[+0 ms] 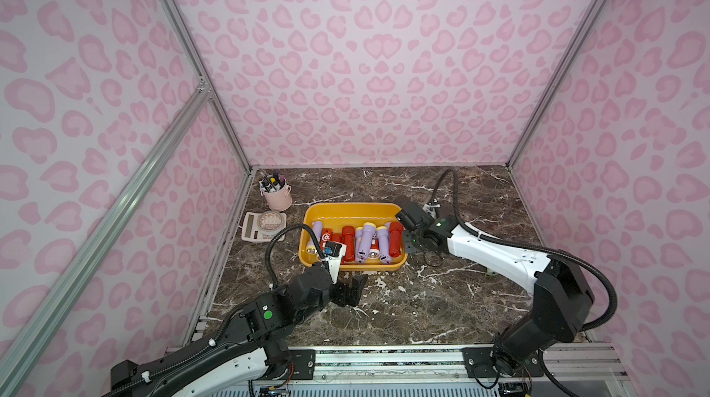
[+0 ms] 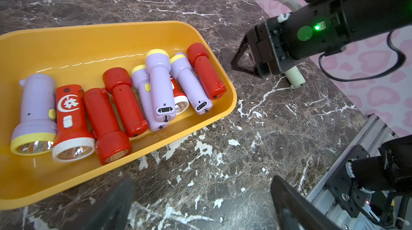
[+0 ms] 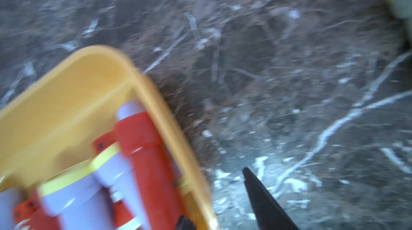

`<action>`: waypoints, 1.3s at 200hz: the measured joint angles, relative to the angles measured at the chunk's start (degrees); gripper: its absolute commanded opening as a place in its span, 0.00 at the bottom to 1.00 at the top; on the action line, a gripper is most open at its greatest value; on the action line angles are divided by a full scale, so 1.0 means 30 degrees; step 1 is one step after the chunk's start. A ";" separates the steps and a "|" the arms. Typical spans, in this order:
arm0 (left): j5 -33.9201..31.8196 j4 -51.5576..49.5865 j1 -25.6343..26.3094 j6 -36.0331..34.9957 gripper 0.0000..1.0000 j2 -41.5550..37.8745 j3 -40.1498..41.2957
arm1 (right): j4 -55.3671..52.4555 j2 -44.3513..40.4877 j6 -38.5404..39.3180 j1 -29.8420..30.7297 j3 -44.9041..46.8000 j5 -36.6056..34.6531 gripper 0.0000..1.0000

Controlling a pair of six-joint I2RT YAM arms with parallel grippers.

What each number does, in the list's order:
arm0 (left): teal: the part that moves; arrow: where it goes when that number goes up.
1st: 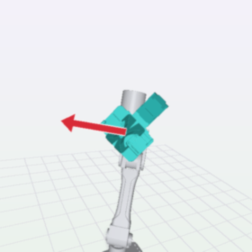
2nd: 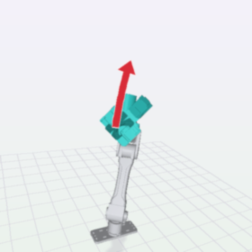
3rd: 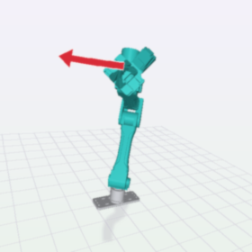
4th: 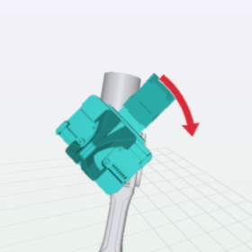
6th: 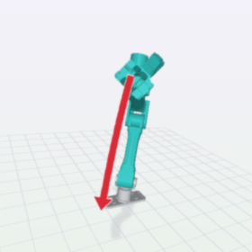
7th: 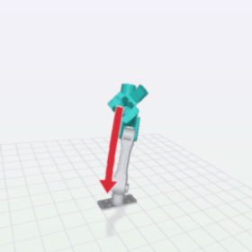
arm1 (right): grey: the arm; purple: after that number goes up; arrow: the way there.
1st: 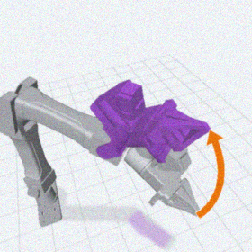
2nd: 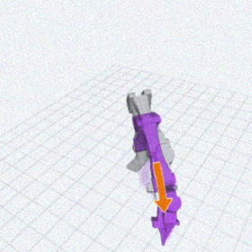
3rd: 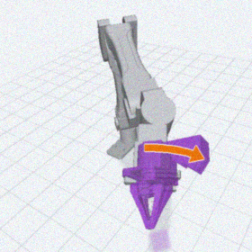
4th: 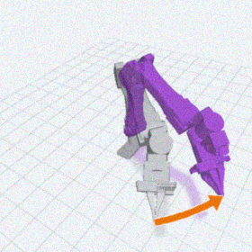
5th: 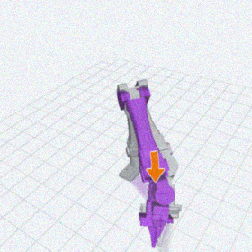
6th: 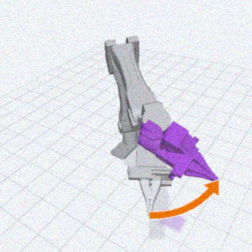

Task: Put the flashlights into the storage boxes
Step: Place the flashlight at the storage box, then pick up the flashlight from the center of the board.

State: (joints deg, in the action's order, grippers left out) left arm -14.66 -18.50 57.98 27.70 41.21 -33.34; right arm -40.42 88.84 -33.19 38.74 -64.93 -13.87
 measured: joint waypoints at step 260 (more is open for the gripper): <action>0.7679 0.6630 0.0408 -0.3016 1.00 1.5351 -0.8721 | 0.2543 -0.3381 0.3213 -1.3274 0.7468 0.2157 0.60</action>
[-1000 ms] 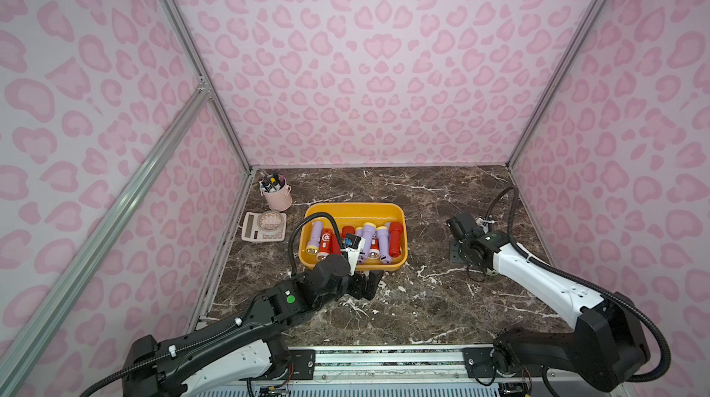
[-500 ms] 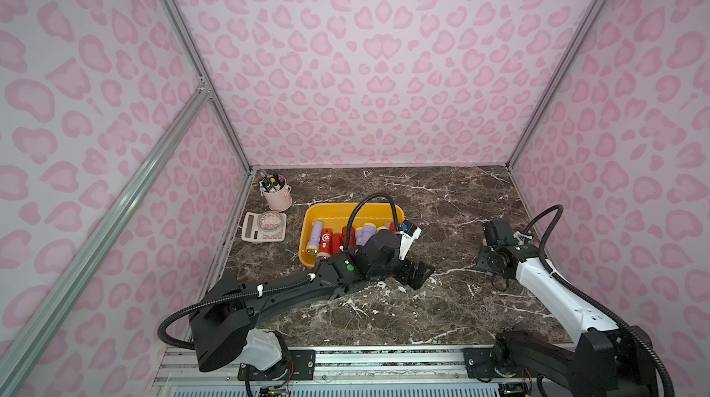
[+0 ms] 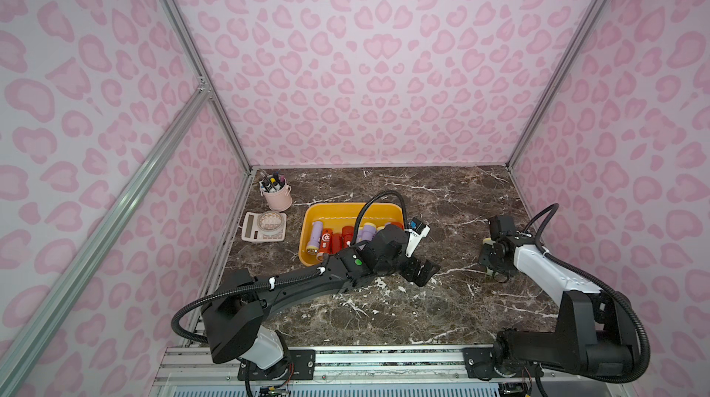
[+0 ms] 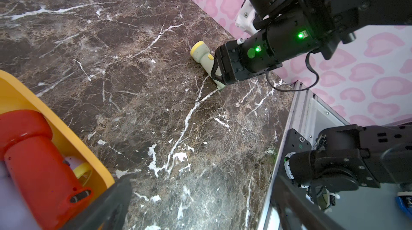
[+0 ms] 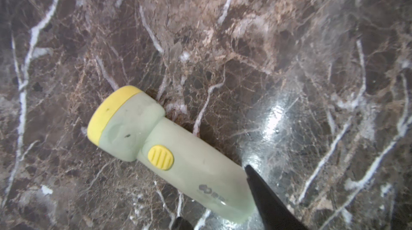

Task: Put the flashlights into the storage boxes
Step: Pick up the flashlight from the center of the board.

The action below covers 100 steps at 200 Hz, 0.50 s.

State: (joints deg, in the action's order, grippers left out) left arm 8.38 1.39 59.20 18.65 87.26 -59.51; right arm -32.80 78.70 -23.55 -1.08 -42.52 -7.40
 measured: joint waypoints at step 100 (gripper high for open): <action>-0.0750 -0.0277 -0.0160 -0.0211 1.00 -0.0474 0.0845 | 0.0612 0.2310 0.0561 -0.0175 -0.1056 0.0459 0.52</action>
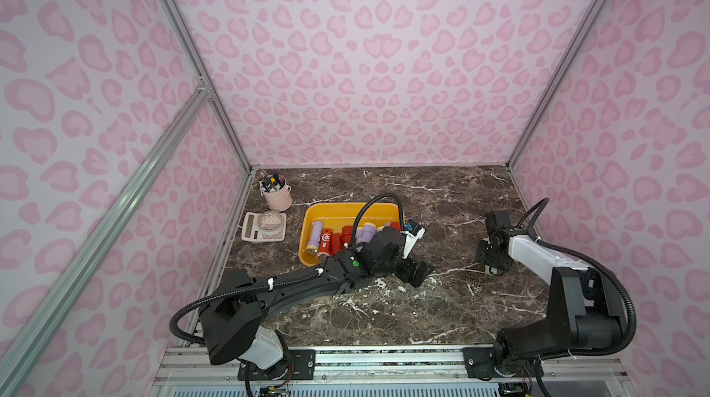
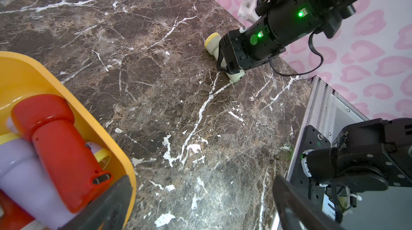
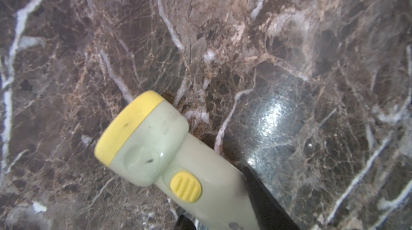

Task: Put the flashlights into the storage boxes
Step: Pick up the flashlight from the center of the board.

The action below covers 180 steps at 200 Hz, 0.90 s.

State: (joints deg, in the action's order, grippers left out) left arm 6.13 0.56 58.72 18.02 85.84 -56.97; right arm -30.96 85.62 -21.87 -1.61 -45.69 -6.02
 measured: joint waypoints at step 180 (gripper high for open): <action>-0.3381 -0.1581 0.0051 0.1122 1.00 -0.6768 0.4517 | -0.1719 -0.2200 -0.1668 0.6025 -0.2841 -0.0007 0.37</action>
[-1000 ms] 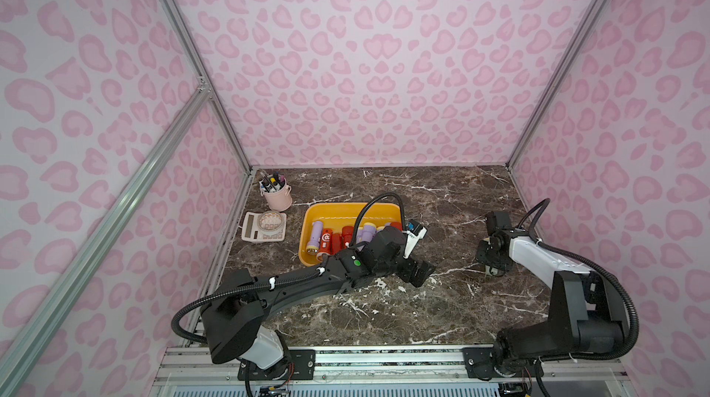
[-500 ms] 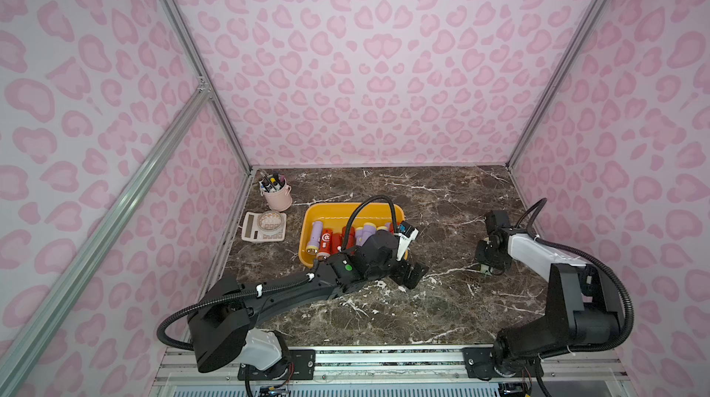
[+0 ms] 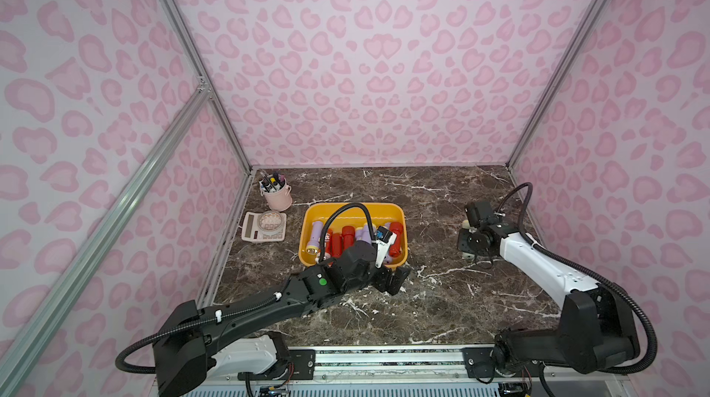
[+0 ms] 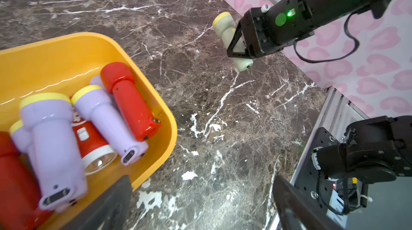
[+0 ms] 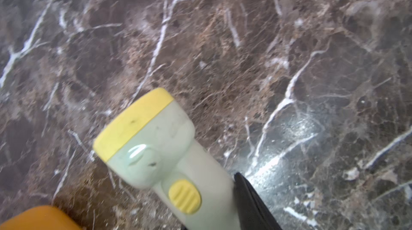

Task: Put the flashlights into the storage boxes
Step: Pick up the flashlight from the center of the board, then place the flashlight at the storage box.

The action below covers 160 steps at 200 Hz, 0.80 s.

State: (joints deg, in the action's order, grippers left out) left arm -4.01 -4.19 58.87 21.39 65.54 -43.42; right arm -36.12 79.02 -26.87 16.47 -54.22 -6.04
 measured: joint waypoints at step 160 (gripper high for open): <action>-0.5880 -0.5020 0.0000 0.2477 0.98 -1.0928 0.4044 | -0.0291 1.1249 -0.2688 1.1409 -1.4681 0.0058 0.37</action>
State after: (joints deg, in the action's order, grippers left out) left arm -21.65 -19.25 58.87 28.82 32.75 -31.29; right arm -36.99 112.77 -34.94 50.70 -98.26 -5.87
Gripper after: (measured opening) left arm 0.986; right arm 0.373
